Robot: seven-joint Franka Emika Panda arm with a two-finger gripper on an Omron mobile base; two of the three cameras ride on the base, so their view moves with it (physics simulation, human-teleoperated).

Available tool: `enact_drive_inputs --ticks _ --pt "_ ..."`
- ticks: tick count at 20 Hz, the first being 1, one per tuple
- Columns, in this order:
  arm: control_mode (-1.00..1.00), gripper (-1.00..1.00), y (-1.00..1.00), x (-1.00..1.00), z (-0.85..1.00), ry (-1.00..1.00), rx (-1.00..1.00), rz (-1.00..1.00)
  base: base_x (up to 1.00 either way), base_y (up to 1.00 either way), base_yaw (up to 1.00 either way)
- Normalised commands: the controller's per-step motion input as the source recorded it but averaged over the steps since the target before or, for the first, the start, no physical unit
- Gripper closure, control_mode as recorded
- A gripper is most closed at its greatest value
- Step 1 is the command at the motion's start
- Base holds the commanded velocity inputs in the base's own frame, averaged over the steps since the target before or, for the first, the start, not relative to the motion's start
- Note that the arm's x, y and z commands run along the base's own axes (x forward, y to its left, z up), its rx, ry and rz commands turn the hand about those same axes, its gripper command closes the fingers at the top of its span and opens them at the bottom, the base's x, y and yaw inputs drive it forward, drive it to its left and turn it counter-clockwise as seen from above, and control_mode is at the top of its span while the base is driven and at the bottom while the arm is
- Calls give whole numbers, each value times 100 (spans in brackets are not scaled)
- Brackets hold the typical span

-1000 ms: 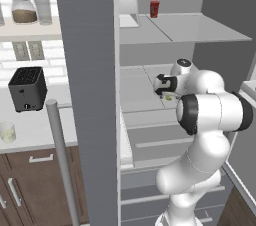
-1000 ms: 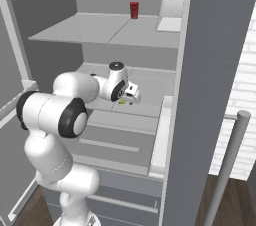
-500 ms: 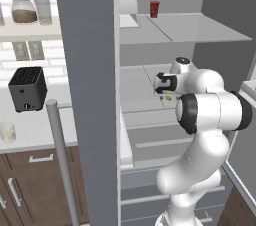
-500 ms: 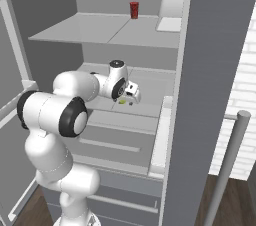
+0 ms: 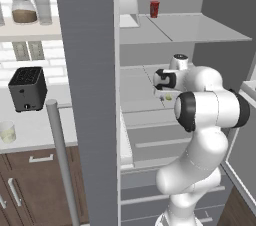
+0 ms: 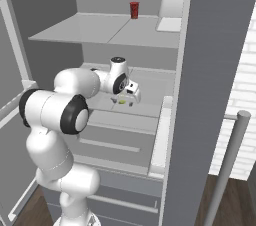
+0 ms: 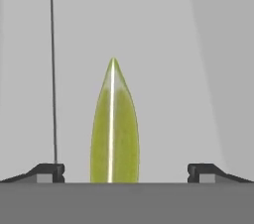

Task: Grab a lemon wedge from the fridge and one ice cube from the ice bowl, and put them in the glass of lemonade.

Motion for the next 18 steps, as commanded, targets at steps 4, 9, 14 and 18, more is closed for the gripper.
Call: enact_drive_inputs --ticks 4,9,14,18 --pt "-100 -100 0 -24 -23 6 0 0 0 0 0" --pt "-100 -100 0 13 -23 1 0 0 0 0 0" --pt "-100 -100 0 42 -23 0 0 0 0 0 0" --pt "-100 -100 0 12 -28 0 0 0 0 0 0"
